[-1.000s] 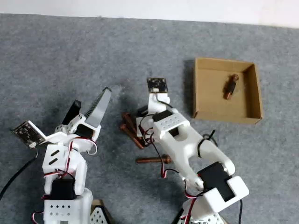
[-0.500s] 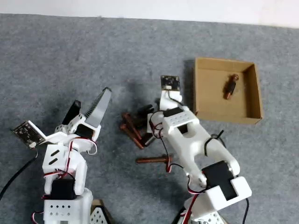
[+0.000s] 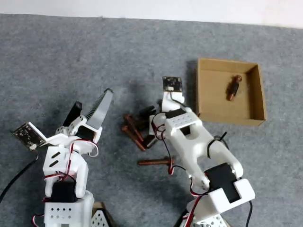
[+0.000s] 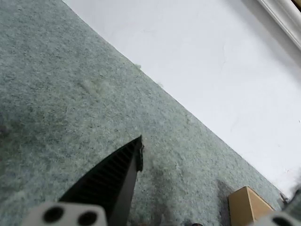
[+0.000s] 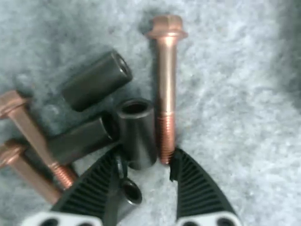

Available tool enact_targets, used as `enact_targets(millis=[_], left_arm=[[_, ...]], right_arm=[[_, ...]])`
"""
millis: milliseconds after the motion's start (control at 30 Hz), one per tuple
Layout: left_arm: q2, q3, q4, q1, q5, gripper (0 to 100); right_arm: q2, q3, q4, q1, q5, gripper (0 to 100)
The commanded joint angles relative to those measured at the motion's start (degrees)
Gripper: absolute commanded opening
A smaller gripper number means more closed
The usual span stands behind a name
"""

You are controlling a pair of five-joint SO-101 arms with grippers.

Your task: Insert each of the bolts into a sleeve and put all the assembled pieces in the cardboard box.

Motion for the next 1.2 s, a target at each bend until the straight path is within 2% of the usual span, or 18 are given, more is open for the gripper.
enact_targets(millis=[0, 300, 533, 867, 1167], left_arm=[[-0.48, 1.19, -0.88, -0.13, 0.26, 48], [-0.48, 1.19, -0.88, -0.13, 0.26, 48], [-0.48, 1.19, -0.88, -0.13, 0.26, 48], [-0.48, 1.19, -0.88, -0.13, 0.26, 48], [-0.48, 1.19, -0.88, -0.13, 0.26, 48]], right_arm=[[0.84, -1.10, 0.31, 0.13, 0.70, 0.3], [0.92, -1.10, 0.31, 0.22, 0.79, 0.6], [0.92, -1.10, 0.31, 0.22, 10.55, 0.7], [0.92, -1.19, 0.31, 4.09, 10.64, 0.7], [0.75, -1.19, 0.31, 4.26, 10.73, 0.5]])
